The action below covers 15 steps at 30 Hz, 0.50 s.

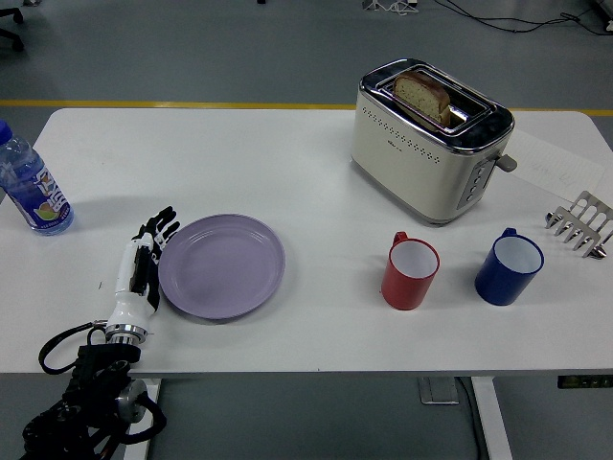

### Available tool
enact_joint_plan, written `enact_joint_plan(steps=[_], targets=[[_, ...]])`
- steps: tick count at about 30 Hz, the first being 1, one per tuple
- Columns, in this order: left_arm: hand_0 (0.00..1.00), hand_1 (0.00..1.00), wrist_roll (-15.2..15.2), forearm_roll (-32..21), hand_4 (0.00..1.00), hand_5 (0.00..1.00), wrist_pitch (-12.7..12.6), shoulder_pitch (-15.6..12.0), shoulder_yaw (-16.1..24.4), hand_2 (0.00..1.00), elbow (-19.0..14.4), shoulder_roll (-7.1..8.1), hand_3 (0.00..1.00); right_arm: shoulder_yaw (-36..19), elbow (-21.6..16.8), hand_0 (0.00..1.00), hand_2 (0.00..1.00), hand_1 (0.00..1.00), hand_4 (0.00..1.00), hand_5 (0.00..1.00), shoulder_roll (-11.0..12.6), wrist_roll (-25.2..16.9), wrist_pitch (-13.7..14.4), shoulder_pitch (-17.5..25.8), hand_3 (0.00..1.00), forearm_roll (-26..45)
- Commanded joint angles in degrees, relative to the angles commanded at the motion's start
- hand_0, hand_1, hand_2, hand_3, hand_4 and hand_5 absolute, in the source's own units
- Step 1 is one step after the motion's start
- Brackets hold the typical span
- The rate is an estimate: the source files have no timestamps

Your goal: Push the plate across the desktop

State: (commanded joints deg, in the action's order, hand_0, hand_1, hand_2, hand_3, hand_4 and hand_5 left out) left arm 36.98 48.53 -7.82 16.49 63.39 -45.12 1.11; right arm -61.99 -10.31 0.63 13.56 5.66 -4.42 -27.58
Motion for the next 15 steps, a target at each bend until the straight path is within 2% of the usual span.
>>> enact_joint_plan(steps=[15], targets=[[0.870,0.879,0.00,-2.42,0.490,0.998,0.45,1.24,-5.61,0.899,-0.27,-0.25,0.825,0.04,0.00,0.521,0.587,0.484,0.284,0.360,-0.05,0.07,-0.02,0.10,0.556,-0.07]])
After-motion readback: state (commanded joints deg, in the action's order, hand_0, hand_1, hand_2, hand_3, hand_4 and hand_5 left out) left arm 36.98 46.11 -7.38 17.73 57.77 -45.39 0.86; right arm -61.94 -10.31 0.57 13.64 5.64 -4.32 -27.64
